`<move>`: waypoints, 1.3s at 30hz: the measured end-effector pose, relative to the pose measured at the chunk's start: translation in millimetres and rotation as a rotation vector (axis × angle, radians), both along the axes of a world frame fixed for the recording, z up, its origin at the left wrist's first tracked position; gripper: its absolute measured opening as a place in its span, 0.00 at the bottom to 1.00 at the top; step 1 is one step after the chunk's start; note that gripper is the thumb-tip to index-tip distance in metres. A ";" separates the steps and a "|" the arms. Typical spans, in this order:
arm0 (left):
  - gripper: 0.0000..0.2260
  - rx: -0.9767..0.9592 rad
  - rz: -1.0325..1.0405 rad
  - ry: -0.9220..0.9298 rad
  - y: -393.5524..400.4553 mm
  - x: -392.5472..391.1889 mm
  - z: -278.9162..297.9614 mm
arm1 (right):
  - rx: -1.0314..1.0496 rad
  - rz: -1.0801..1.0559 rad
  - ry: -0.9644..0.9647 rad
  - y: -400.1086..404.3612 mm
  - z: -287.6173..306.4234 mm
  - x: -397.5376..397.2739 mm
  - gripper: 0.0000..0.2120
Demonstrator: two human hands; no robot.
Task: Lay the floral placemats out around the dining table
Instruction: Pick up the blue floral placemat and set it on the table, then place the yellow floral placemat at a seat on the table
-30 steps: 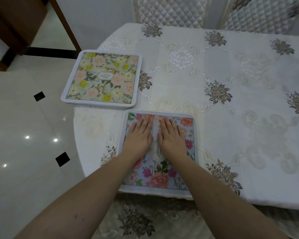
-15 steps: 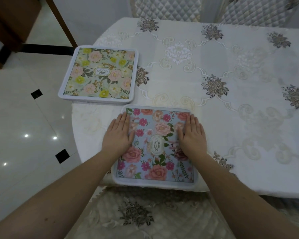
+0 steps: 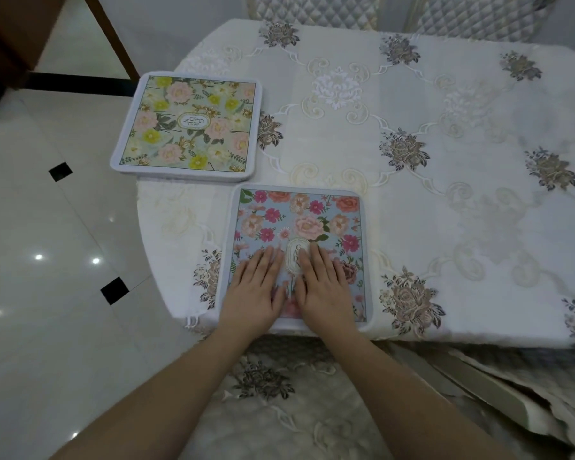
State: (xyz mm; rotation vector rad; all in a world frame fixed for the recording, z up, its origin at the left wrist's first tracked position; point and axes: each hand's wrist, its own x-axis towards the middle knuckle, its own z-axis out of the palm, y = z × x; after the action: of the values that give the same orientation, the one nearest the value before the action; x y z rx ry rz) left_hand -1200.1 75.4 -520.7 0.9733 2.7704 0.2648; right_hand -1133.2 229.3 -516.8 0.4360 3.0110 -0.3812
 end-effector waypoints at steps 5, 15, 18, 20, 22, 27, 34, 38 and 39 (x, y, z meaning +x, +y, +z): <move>0.29 -0.070 -0.065 -0.013 -26.5 -13.5 1.7 | 0.015 -0.095 -0.058 21.8 3.9 18.5 0.29; 0.33 -0.220 -0.103 -0.007 -82.2 -35.2 24.7 | 0.005 -0.152 -0.192 44.3 25.7 46.2 0.30; 0.33 -0.265 -0.126 -0.049 -79.8 -40.1 43.9 | 0.002 -0.210 -0.237 28.1 53.5 36.7 0.30; 0.31 -0.279 -0.148 -0.038 -76.6 -40.6 61.1 | -0.046 -0.239 -0.181 8.3 74.3 30.6 0.28; 0.33 -0.257 -0.167 0.004 -75.2 -35.9 79.2 | -0.069 -0.225 -0.152 -11.1 89.8 27.8 0.27; 0.40 -0.185 -0.163 0.039 -77.0 -19.6 122.4 | -0.080 -0.183 -0.217 -49.1 119.7 30.1 0.27; 0.38 -0.152 -0.088 0.101 -105.0 3.9 160.7 | -0.078 -0.156 -0.118 -70.7 158.5 52.8 0.26; 0.38 -0.148 -0.046 0.144 -116.5 31.9 175.6 | -0.063 -0.116 -0.072 -84.4 169.5 72.3 0.26; 0.37 -0.155 -0.032 0.150 -119.3 37.8 177.2 | -0.068 -0.109 -0.065 -89.0 171.6 77.4 0.26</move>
State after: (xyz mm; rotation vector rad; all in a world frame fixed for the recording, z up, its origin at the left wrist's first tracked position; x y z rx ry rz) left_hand -1162.3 -43.9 -343.5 1.0359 2.8541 -0.0292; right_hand -1055.8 140.4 -345.2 0.5961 2.9095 -0.4656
